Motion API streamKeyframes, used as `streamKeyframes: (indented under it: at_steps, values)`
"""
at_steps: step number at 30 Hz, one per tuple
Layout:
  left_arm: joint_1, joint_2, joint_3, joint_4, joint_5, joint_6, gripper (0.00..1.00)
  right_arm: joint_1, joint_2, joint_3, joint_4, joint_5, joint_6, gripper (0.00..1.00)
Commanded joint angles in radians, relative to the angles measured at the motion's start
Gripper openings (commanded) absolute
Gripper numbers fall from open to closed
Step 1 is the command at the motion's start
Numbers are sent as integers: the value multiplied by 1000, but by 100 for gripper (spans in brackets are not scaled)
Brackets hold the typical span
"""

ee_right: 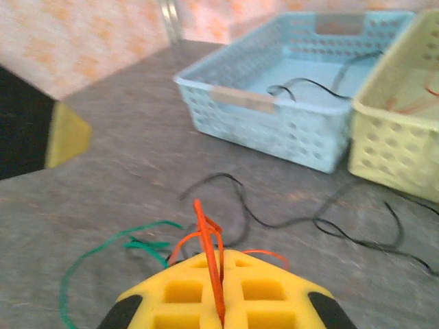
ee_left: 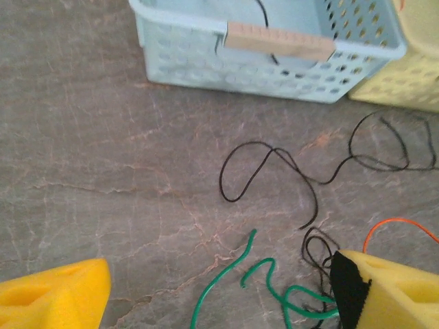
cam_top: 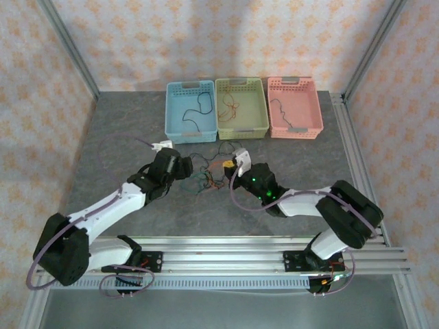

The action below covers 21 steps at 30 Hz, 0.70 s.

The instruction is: Untangle the cables

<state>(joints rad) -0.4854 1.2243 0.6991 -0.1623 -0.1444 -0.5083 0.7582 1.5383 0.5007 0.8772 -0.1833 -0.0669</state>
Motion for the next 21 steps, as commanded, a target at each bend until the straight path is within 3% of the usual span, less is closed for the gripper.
streamKeyframes:
  at_steps: [1, 10, 15, 21]
  values:
    - [18, 57, 49, -9, 40, -16, 83, -12, 27, -7, 143, 96, 50, 0]
    - [32, 196, 107, -20, 179, -20, 78, -45, 28, -33, 148, 195, 97, 0]
    - [33, 292, 183, -138, 145, -51, 80, -46, 26, -40, 154, 224, 99, 0]
    - [33, 364, 211, -149, 201, -75, 77, -46, 20, -52, 167, 253, 89, 0]
